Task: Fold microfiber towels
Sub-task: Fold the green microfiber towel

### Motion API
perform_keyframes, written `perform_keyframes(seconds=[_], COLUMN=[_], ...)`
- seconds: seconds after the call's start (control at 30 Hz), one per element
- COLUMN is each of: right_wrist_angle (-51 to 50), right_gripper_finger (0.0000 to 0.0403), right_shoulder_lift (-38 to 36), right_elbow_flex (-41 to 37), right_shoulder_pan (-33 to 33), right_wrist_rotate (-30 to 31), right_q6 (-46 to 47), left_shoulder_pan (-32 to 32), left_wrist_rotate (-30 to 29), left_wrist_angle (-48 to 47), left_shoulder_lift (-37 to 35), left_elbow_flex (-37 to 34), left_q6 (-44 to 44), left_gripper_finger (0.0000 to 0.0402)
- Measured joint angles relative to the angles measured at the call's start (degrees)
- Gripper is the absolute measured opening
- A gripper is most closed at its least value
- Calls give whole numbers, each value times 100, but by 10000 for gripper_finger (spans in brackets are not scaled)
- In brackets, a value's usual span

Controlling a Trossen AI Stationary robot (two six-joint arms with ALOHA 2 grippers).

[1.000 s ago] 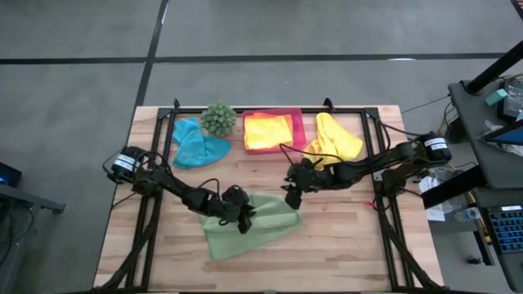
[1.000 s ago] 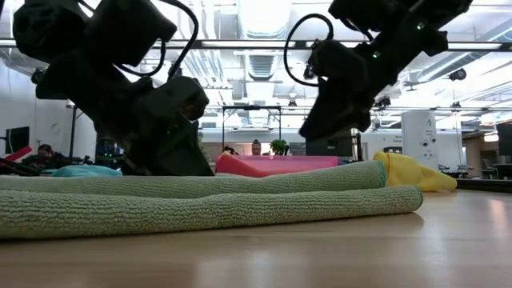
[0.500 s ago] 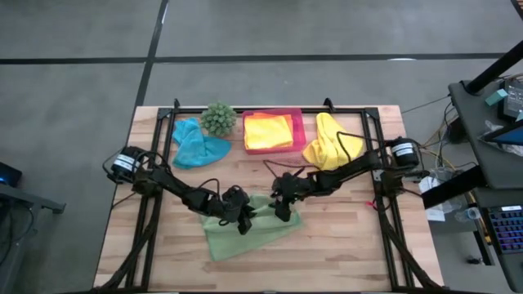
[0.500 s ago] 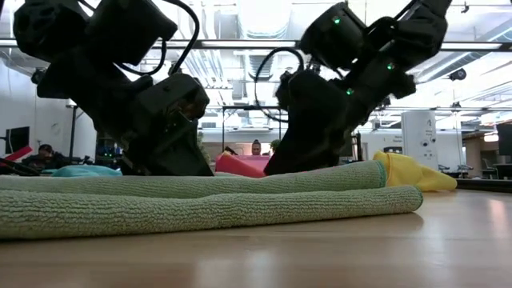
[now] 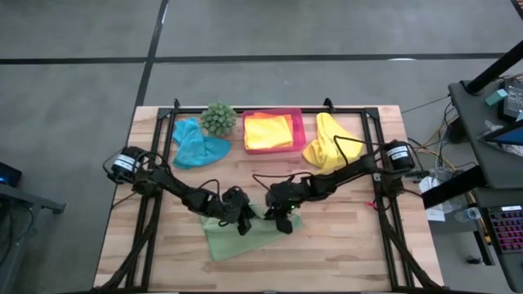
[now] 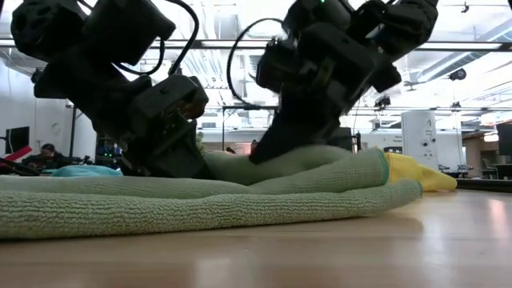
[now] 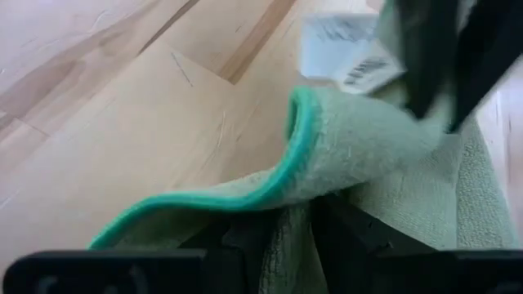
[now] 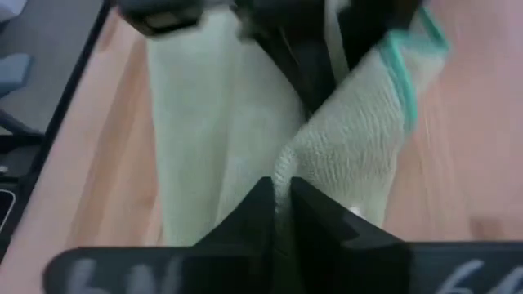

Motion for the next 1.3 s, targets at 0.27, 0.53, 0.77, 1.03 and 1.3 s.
perform_keyframes(seconds=[0.27,0.53,0.77,1.03,1.3], right_wrist_angle=[-926,-1711,-1222,-1247,-2476], right_gripper_finger=[9,9,9,50,146], right_shoulder_lift=[-343,-569,-452,-448,-739], right_elbow_flex=[-5,-3,-14,-19,287], right_shoulder_pan=[106,114,389,601,581], right_wrist_rotate=[1079,2736,1267,1193,1436], right_q6=[-259,-306,-437,-313,-678], left_shoulder_pan=[3,19,16,11,11], left_wrist_rotate=[-54,-185,-120,-106,-109], left_wrist_angle=[0,-1,-12,-3,-4], left_shoulder_lift=[2,6,2,2,2], left_elbow_flex=[1,-4,-3,-3,-4], left_q6=[-1,-2,0,0,2], left_gripper_finger=[86,86,86,86,86])
